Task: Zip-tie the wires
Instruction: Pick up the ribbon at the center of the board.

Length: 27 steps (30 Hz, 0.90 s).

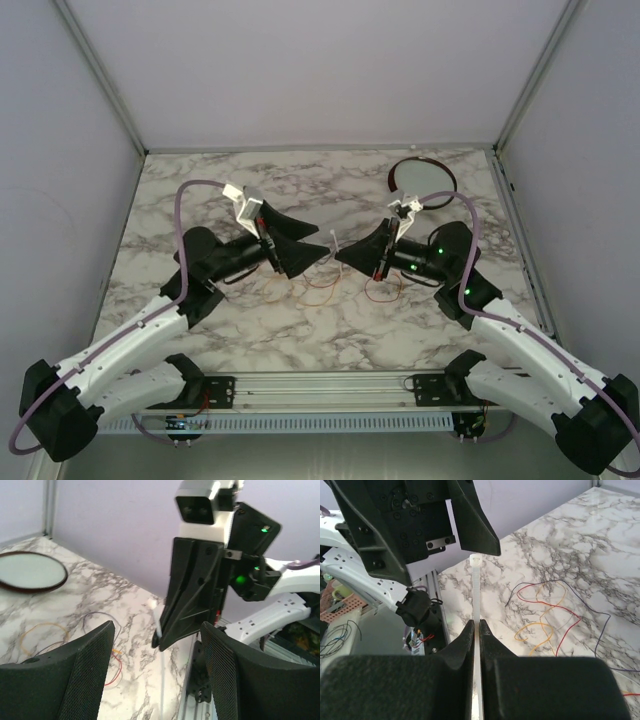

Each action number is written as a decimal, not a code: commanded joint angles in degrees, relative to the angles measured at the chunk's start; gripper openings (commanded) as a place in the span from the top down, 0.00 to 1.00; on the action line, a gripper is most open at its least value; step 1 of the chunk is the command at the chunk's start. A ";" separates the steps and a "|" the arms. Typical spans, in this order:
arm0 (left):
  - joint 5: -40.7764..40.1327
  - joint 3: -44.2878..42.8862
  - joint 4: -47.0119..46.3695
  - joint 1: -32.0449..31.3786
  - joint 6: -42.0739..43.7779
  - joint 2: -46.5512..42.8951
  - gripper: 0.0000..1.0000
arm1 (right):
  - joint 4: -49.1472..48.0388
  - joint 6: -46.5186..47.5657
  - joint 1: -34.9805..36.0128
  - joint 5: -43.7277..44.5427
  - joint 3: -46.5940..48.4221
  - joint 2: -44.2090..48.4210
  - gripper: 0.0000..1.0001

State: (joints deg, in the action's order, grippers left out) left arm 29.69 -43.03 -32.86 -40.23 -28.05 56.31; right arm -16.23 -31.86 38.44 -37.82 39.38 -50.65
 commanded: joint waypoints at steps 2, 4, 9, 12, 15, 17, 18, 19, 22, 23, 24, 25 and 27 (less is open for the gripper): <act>-7.87 3.26 -3.32 -0.11 -0.49 -0.04 0.29 | 1.24 2.14 0.39 2.74 0.92 0.21 1.00; -10.01 3.78 -3.64 -0.16 -1.29 0.59 0.29 | 1.73 2.60 0.81 4.09 1.14 0.37 1.00; -13.59 6.77 -10.65 -1.24 -5.22 1.44 0.30 | 4.72 5.39 3.31 9.20 2.20 0.18 1.00; -15.08 7.24 -12.55 -2.51 -6.03 2.00 0.32 | 6.82 7.11 4.90 12.59 2.99 -0.63 1.00; -16.47 6.98 -13.25 -4.00 -5.98 3.07 0.34 | 7.78 8.38 6.60 15.80 3.48 -1.57 1.00; -17.56 6.70 -13.12 -4.68 -5.77 3.90 0.36 | 8.04 8.88 7.28 16.76 3.76 -2.08 1.00; -18.32 6.65 -12.99 -4.96 -5.58 4.22 0.38 | 8.09 8.99 7.47 16.90 3.86 -2.41 1.00; -19.27 6.56 -12.68 -5.17 -5.41 4.54 0.40 | 8.08 9.00 7.58 16.90 3.95 -2.69 1.00; -20.85 6.15 -11.47 -5.46 -5.04 5.49 0.44 | 8.06 9.16 8.01 17.49 4.04 -2.96 1.00; -21.40 5.94 -10.97 -5.57 -4.86 5.70 0.45 | 8.09 9.18 8.10 18.03 4.02 -2.77 1.00; -21.87 5.89 -10.51 -5.64 -4.78 5.86 0.45 | 8.09 9.26 8.14 18.51 3.84 -2.48 1.00; -22.36 5.88 -10.21 -5.69 -4.69 5.90 0.46 | 8.13 9.31 8.15 19.16 3.74 -2.17 1.00; -23.13 6.12 -10.01 -5.82 -4.87 5.94 0.47 | 8.14 9.44 8.15 20.35 3.48 -1.41 1.00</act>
State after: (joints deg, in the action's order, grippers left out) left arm 9.45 -36.07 -41.63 -45.65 -33.47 62.24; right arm -7.73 -23.53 46.11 -20.47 40.47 -53.63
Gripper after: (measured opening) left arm 0.538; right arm 0.010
